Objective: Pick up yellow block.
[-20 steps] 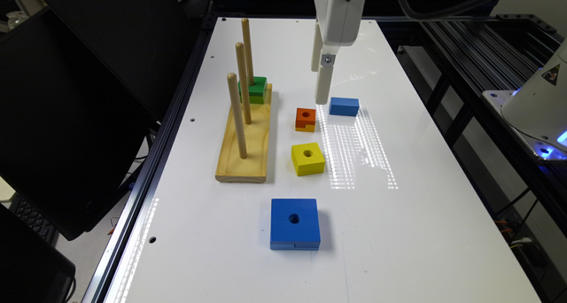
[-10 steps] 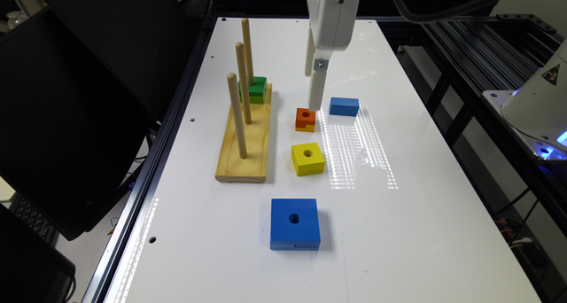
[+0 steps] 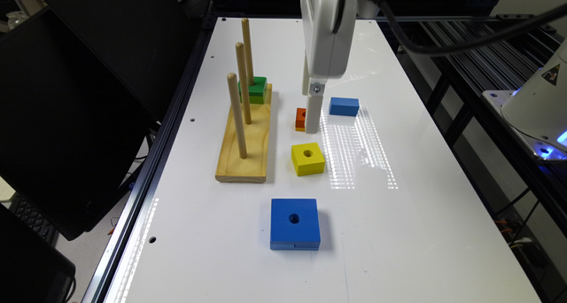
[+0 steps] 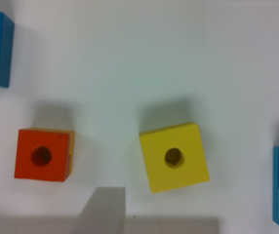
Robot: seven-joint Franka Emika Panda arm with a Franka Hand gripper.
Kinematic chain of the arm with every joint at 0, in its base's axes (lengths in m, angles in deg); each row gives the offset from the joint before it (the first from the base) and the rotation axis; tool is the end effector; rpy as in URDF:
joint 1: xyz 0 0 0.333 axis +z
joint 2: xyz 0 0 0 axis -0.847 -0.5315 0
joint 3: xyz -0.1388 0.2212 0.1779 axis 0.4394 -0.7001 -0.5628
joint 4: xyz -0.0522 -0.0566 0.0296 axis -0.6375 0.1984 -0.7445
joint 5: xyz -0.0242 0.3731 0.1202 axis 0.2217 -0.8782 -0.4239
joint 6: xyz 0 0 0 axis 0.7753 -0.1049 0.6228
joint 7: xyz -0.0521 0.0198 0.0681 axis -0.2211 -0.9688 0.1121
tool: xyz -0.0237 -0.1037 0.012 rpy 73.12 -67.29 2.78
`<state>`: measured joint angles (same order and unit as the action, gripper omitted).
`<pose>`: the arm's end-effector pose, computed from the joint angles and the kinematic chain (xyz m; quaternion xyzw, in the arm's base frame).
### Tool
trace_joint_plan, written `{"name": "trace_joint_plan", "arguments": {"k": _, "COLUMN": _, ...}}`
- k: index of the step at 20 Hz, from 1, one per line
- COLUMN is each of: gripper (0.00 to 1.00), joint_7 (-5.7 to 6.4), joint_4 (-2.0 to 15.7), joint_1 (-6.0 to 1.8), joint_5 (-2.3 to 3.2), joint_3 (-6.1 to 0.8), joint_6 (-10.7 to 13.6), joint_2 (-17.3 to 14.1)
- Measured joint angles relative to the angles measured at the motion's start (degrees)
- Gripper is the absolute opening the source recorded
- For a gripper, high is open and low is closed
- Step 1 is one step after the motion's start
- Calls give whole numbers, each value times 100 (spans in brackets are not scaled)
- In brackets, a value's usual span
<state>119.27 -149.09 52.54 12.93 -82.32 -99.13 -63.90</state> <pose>0.5170 0.1167 0.2956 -0.9228 0.3849 -0.0007 0.0200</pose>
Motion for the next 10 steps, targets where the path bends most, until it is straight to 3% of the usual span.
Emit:
{"name": "trace_joint_plan", "arguments": {"k": 6, "gripper": 100, "joint_7": 3, "joint_4": -3, "joint_1": 0, "joint_5": 17, "joint_3": 1, "joint_6": -36, "joint_2": -81}}
{"name": "trace_joint_plan", "arguments": {"k": 10, "gripper": 100, "joint_7": 80, "joint_4": 13, "joint_1": -3, "joint_5": 174, "joint_3": 23, "joint_6": -358, "joint_2": -439}}
